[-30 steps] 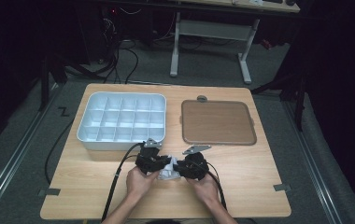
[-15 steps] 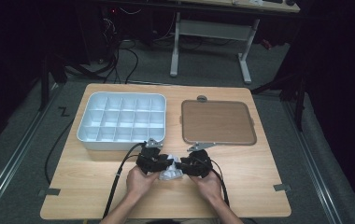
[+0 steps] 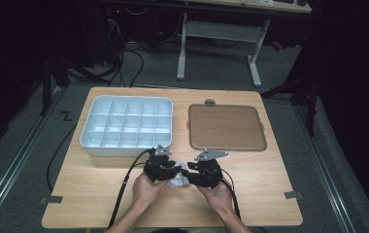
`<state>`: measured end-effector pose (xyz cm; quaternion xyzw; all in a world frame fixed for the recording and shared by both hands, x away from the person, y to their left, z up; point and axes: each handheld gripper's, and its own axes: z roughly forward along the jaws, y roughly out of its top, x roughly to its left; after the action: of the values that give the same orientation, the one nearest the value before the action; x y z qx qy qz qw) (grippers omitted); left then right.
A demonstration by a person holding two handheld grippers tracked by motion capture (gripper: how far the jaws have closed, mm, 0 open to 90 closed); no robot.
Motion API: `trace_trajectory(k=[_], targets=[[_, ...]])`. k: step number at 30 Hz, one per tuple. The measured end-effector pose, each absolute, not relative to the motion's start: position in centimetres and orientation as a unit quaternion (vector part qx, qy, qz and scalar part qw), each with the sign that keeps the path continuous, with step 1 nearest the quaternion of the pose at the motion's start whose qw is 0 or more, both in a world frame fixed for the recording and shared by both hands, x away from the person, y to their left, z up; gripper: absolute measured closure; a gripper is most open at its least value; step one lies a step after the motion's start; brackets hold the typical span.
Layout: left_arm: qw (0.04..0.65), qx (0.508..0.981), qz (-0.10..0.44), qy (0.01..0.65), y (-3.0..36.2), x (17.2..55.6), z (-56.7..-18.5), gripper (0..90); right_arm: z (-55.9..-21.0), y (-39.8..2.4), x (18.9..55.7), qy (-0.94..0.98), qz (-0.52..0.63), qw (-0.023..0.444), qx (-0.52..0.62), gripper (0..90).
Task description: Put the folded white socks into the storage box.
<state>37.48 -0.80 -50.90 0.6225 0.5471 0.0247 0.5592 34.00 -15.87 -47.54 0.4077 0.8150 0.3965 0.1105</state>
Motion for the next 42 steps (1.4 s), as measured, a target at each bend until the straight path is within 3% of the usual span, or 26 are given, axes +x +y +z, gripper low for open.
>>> trace_trajectory(k=[9,16,21,27,37,42], targets=[[0.56,0.621,0.022,0.548,-0.8,37.6,-51.0,62.6,-47.5,-15.5,33.6,0.804,0.409,0.125,0.412,48.4],[0.562,0.617,0.017,0.551,-0.7,37.7,-51.0,61.5,-48.5,-15.4,33.2,0.805,0.406,0.122,0.415,47.4],[0.572,0.622,0.019,0.535,-0.7,37.1,-50.9,55.5,-50.6,-15.5,33.3,0.814,0.378,0.127,0.422,46.2],[0.589,0.613,0.008,0.527,-0.1,36.4,-49.8,52.9,-51.5,-16.1,33.6,0.814,0.381,0.096,0.427,54.5],[0.6,0.593,0.048,0.534,3.5,35.3,-48.4,52.7,-51.8,-16.3,34.0,0.814,0.384,0.071,0.43,55.8],[0.567,0.617,0.062,0.542,3.0,35.5,-50.1,52.9,-51.8,-16.5,34.3,0.815,0.384,0.064,0.43,56.1]])
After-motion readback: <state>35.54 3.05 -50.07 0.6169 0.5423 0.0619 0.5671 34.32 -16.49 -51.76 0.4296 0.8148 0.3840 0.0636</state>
